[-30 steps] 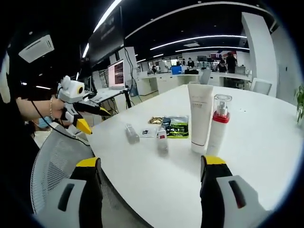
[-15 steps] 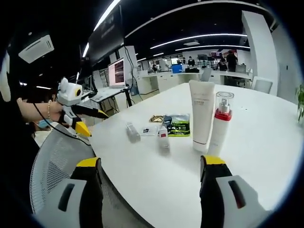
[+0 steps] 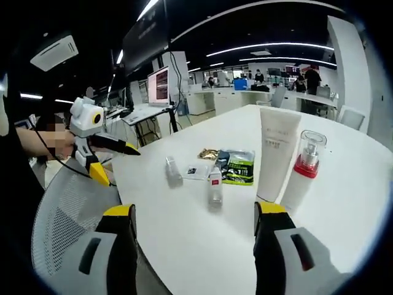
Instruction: Arrange the skincare products in the storage area until every visible bottle or jar stands upright without overlapping.
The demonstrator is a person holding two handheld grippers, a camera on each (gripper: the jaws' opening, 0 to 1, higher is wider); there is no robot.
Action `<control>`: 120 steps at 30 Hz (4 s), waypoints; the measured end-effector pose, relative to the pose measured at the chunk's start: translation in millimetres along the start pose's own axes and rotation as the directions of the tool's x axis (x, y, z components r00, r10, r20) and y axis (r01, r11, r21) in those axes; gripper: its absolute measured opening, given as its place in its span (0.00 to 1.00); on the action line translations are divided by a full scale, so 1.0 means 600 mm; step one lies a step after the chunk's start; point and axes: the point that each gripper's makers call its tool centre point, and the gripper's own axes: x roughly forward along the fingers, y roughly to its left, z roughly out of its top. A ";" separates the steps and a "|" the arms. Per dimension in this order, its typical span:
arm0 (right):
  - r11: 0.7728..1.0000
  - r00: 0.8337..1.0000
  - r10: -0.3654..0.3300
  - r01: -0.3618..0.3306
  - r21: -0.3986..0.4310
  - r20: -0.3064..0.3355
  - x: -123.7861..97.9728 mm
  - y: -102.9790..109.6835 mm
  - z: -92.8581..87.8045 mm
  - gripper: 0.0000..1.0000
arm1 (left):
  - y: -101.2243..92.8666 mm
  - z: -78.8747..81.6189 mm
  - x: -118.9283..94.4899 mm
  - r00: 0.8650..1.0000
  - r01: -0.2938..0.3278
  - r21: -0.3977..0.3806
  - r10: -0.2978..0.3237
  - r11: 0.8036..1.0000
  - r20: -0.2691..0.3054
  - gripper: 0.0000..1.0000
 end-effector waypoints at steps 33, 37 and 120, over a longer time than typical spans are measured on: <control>0.990 0.974 -0.037 0.005 -0.144 -0.223 0.213 -0.036 -0.037 0.45 | 0.016 -0.013 0.002 0.999 -0.029 -0.033 0.028 0.999 -0.016 0.93; 0.987 0.965 -0.057 0.017 -0.159 -0.256 0.229 -0.043 -0.042 0.36 | 0.016 -0.015 0.003 0.999 -0.030 -0.032 0.029 0.999 -0.025 0.93; 0.992 0.989 0.103 -0.095 -0.082 0.103 0.107 0.178 0.111 0.18 | -0.033 0.100 -0.053 0.950 0.099 -0.430 0.044 0.897 0.311 0.63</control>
